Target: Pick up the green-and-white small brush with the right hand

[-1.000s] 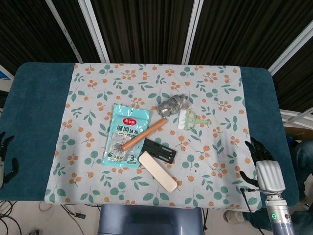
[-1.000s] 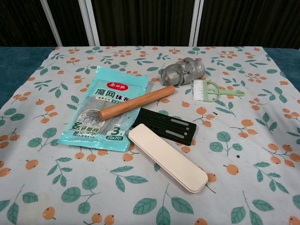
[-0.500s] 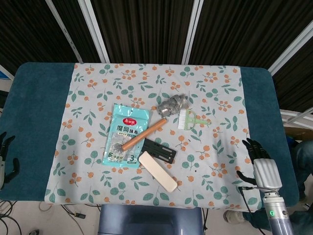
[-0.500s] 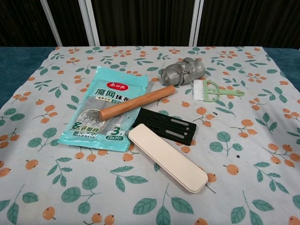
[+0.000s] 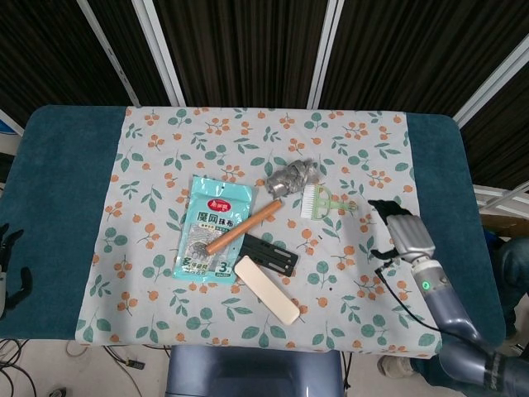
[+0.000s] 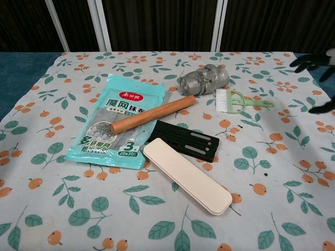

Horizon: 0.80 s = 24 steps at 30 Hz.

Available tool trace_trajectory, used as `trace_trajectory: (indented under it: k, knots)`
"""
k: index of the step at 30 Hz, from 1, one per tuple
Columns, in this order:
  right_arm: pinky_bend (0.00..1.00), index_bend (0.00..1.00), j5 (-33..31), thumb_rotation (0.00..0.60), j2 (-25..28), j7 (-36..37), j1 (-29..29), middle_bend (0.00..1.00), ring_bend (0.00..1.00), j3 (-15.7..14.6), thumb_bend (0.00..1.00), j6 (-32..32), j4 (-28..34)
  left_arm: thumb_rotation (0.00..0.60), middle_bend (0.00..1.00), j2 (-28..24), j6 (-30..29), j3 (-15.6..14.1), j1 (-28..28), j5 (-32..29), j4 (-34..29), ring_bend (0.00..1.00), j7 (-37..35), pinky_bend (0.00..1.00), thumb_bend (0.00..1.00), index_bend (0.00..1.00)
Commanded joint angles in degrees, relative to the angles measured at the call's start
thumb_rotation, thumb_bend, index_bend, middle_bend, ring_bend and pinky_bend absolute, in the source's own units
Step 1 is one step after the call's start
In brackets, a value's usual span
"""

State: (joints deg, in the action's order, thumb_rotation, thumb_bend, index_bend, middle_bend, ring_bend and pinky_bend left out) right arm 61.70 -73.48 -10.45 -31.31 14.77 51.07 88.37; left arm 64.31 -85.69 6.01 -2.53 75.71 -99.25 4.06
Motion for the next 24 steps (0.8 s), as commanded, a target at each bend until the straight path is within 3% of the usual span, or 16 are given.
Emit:
trace_trajectory:
  k: [1, 13, 24]
  knots:
    - [0.22, 0.15, -8.9, 0.600, -4.5, -6.8, -6.2, 0.18, 0.15, 3.6, 0.23, -2.9, -4.0, 0.600, 0.01, -0.3, 0.4, 0.2, -0.1, -0.4, -0.1, 0.02, -0.3, 0.00, 0.58, 0.11]
    - [0.22, 0.22, -25.6, 0.600, -16.1, -18.4, -18.4, 0.29, 0.25, 5.7, 0.25, -4.2, -17.7, 0.600, 0.01, -0.6, 1.5, 0.2, -0.4, -1.3, -0.6, 0.02, -0.5, 0.00, 0.58, 0.11]
    - [0.22, 0.31, -29.9, 0.600, -23.9, -18.1, -22.2, 0.34, 0.30, 4.8, 0.26, -8.4, -33.2, 0.600, 0.01, -0.8, 2.2, 0.4, -0.6, -2.5, -1.0, 0.02, -0.1, 0.00, 0.58, 0.11]
